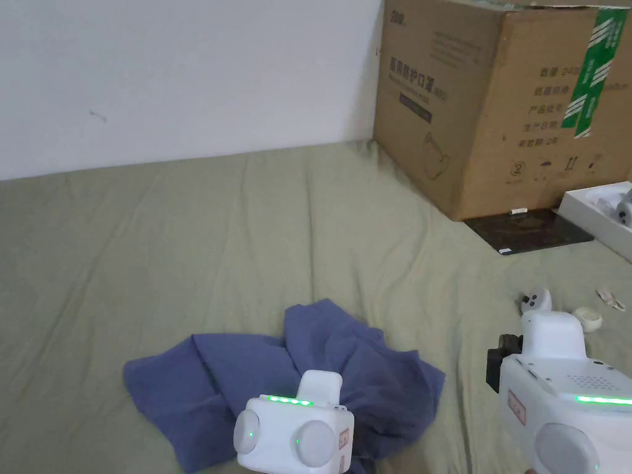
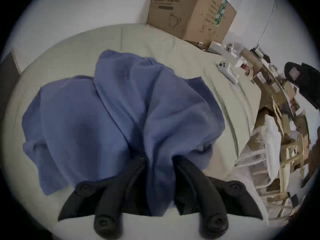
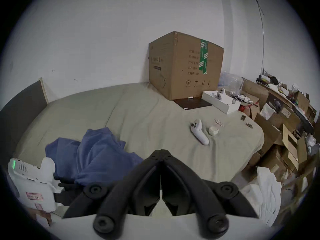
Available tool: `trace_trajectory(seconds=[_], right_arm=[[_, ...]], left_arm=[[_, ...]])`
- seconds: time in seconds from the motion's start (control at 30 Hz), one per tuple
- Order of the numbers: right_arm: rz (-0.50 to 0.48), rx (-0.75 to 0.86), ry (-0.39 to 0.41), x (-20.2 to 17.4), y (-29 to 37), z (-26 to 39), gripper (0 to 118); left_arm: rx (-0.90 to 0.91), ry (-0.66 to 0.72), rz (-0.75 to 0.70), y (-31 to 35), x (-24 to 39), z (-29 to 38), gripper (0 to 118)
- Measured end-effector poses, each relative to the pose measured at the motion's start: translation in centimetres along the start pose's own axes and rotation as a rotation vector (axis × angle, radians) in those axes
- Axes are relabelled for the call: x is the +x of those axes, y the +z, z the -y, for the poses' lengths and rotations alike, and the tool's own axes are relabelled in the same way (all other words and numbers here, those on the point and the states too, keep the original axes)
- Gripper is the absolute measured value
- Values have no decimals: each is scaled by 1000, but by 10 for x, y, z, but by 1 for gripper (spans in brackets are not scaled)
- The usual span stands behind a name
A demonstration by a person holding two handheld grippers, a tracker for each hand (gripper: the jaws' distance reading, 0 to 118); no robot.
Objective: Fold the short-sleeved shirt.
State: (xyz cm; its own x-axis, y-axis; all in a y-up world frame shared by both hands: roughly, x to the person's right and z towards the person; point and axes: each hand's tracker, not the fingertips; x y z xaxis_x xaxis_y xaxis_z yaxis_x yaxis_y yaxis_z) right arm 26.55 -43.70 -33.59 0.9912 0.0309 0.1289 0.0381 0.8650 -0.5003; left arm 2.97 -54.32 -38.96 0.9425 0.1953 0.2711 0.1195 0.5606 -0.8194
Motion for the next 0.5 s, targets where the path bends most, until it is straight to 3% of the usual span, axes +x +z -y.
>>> trace_trajectory(seconds=[0.03, 0.07, 0.1, 0.23, 0.27, 0.37, 0.4, 0.43, 0.47, 0.5], right_arm=[[-6, -7, 1, -4, -3, 0, 0], [-13, -12, 1, -8, -5, -1, 0], [-27, -17, 1, -14, -7, -1, 0], [-81, -18, 45, -40, -12, -7, 0], [-95, -16, 61, -49, -13, -9, 0], [-144, -7, 79, -71, -14, -14, 0], [-154, -7, 88, -80, -16, -15, 0], [-165, -8, 97, -87, -17, -15, 0], [-183, -10, 105, -95, -19, -13, 0], [-198, -18, 111, -103, -22, -11, 0]], left_arm=[[-3, 6, 13, 5, -3, -4, 91], [-1, 4, 30, 8, -6, -7, 113], [3, -1, 30, 13, -9, -9, 118], [84, -6, 12, 63, -29, -14, 112], [107, 9, -4, 74, -42, -15, 106], [164, 93, -54, 108, -86, -16, 34], [171, 138, -78, 116, -102, -11, 24], [167, 163, -101, 118, -119, -9, 24], [148, 178, -132, 119, -134, -1, 0], [137, 187, -143, 119, -147, 10, 0]])
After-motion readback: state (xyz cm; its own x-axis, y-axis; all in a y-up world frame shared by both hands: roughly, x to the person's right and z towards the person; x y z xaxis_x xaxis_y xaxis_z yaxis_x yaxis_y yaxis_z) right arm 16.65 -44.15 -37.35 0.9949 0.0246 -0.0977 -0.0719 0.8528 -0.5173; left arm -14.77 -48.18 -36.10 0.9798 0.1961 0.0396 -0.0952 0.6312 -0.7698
